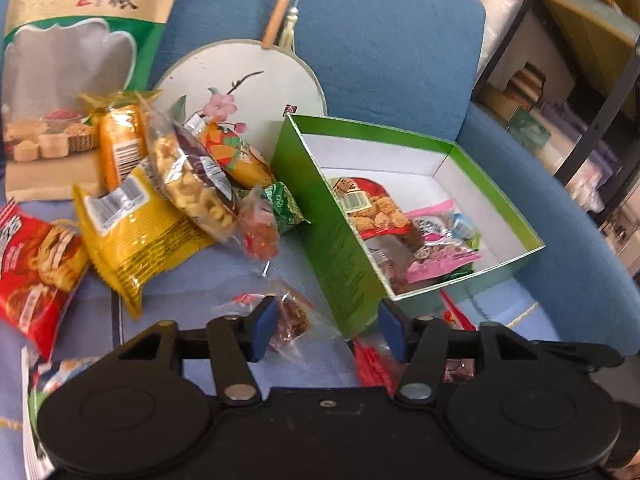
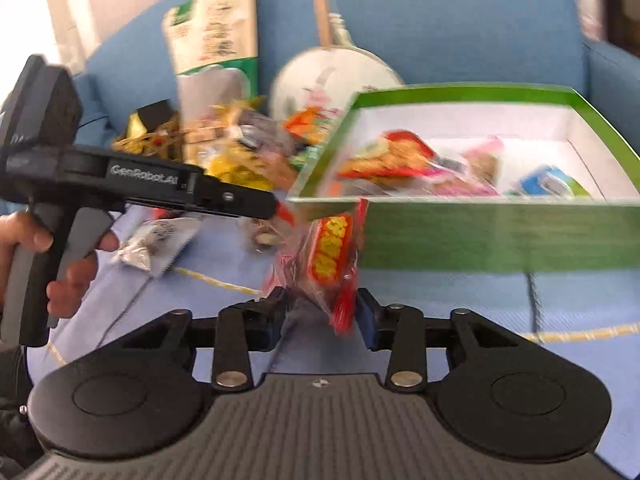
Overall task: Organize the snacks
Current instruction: 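Lift the red-labelled candy and brown candy bag toward the white box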
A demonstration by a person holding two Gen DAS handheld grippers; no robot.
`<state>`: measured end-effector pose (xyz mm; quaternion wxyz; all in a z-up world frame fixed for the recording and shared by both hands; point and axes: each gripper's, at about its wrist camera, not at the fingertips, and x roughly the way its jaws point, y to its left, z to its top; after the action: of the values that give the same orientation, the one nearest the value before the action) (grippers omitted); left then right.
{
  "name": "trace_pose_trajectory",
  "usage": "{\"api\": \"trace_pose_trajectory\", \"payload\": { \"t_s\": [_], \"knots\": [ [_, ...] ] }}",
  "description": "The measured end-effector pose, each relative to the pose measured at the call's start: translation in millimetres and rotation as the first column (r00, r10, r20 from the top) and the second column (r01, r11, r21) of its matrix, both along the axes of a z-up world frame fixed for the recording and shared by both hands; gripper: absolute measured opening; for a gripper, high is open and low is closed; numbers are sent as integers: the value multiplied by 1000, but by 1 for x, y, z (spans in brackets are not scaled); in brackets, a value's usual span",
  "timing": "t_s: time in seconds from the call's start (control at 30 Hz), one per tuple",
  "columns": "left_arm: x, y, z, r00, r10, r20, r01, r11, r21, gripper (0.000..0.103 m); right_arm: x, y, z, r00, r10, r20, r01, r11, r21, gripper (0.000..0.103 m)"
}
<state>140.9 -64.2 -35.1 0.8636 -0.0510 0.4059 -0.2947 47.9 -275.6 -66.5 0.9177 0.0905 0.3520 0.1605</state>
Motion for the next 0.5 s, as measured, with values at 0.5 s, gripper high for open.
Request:
{"api": "trace_pose_trajectory", "payload": {
  "t_s": [0.5],
  "knots": [
    [21, -4, -24, 999, 32, 27, -34, 995, 90, 103, 16, 6, -20, 995, -63, -73, 68, 995, 73, 103]
  ]
}}
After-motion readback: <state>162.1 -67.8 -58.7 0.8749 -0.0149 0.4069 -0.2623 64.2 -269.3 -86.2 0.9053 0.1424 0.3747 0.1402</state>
